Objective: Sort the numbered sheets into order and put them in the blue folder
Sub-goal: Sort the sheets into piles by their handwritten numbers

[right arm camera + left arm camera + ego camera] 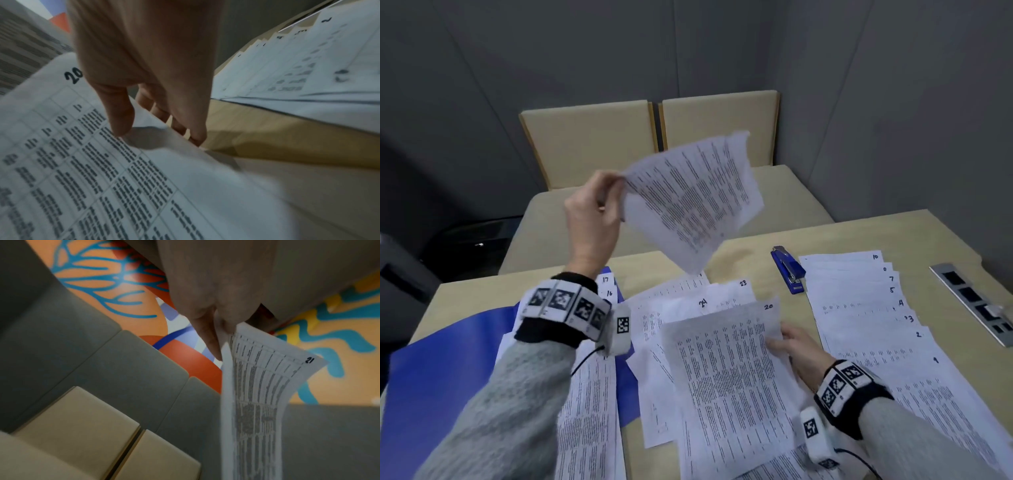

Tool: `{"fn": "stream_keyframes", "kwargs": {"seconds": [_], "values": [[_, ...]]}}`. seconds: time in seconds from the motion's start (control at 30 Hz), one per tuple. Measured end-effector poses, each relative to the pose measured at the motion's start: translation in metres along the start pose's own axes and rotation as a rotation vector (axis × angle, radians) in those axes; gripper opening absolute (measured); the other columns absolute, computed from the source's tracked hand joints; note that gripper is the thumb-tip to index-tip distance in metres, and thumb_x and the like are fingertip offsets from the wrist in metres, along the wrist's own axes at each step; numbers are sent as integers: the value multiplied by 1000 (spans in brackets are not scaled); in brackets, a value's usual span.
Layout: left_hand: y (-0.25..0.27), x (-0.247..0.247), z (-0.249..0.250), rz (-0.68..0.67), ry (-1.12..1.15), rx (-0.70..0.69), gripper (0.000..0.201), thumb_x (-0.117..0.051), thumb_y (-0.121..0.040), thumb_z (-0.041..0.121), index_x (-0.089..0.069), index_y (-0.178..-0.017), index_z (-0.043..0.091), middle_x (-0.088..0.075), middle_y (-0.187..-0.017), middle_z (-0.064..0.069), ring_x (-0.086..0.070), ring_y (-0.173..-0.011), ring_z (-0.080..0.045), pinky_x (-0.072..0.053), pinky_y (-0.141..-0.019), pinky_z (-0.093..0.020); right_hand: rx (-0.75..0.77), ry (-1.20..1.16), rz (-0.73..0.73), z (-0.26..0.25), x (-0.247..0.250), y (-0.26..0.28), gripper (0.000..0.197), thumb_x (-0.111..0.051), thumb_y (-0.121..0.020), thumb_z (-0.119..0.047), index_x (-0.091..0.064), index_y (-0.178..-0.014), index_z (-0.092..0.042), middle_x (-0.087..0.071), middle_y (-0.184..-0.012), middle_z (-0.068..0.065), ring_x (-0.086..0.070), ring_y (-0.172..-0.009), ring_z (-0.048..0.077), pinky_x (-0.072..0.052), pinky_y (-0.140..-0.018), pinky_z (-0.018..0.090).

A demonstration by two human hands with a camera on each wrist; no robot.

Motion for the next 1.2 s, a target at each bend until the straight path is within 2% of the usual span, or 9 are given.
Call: {"fn": "stream_keyframes", "kwargs": {"seconds": [0.13, 0.3, 0.43, 0.57, 0.67, 0.87, 0.97, 1.1, 1.2], "values": [[0, 4, -22, -47, 118, 238, 11, -57, -93, 16, -65, -89, 10, -59, -71, 13, -58, -54, 5, -53, -44, -17, 6, -18, 19, -15, 18, 5, 30, -48, -90, 3, -59, -118, 1, -67, -111, 23, -64, -97, 36, -51, -86, 47], [62, -34, -61, -485, 177, 493, 9, -55, -95, 15, -62, -94, 9, -62, -85, -4, -59, -63, -15, -55, -46, -25, 81, -106, 77, -39, 31, 13, 25, -56, -86, -15, -59, -106, -1, -62, -91, 12, -58, -77, 25, -49, -71, 36], [126, -55, -72, -694, 198, 607, 15, -57, -95, 20, -64, -87, 9, -57, -75, 2, -57, -64, -11, -58, -53, -34, 179, -36, 290, -36, 39, 4, 55, -69, -74, -27, -51, -121, -4, -54, -121, 6, -55, -110, 21, -41, -102, 38], [168, -64, -69, -761, 269, 735, 17, -52, -96, 14, -64, -94, 2, -59, -77, -2, -62, -62, -4, -58, -54, -32, 154, 27, 233, -26, 22, 3, 19, -61, -87, -12, -61, -105, -8, -63, -104, -2, -60, -90, 10, -44, -71, 19], [184, -65, -66, -802, 313, 803, 18, -50, -97, 11, -64, -96, 0, -62, -76, -3, -64, -64, -8, -60, -59, -36, 164, 147, 244, -19, 17, 1, 34, -66, -79, -25, -62, -89, 8, -62, -80, 21, -59, -73, 33, -52, -78, 34], [201, -70, -66, -848, 348, 945, 44, -34, -100, 44, -62, -86, 13, -64, -71, 1, -65, -67, -12, -57, -64, -38, 170, 295, 269, -9, 23, -7, 30, -71, -72, -31, -64, -73, -2, -61, -69, 2, -56, -68, 18, -42, -64, 30], [215, -79, -72, -926, 241, 914, 48, -41, -92, 59, -64, -99, 17, -68, -91, 1, -67, -81, -17, -55, -62, -33, 209, 420, 238, -12, 21, -2, 18, -71, -82, -21, -62, -67, -19, -63, -68, -9, -59, -69, 10, -44, -67, 23], [228, -87, -74, -1048, 110, 707, 14, -66, -86, 28, -62, -86, 15, -68, -76, -1, -66, -63, -18, -53, -57, -36, 257, 522, 234, -10, 20, -3, 35, -74, -81, -21, -46, -59, -22, -47, -56, -14, -45, -58, 5, -33, -57, 15], [230, -87, -72, -1078, 77, 646, 9, -66, -85, 17, -62, -77, 19, -64, -72, 3, -62, -66, -16, -48, -64, -31, 242, 598, 285, -7, 26, -7, 31, -77, -78, -25, -46, -79, -20, -50, -80, -9, -49, -80, 11, -36, -64, 20]]}}
Point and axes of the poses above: each hand's wrist, its own y-axis away from the middle knuckle, its own x-axis out of the back of the hand, z = x × y, the point moved 5 cm from there along -y, towards the middle knuckle
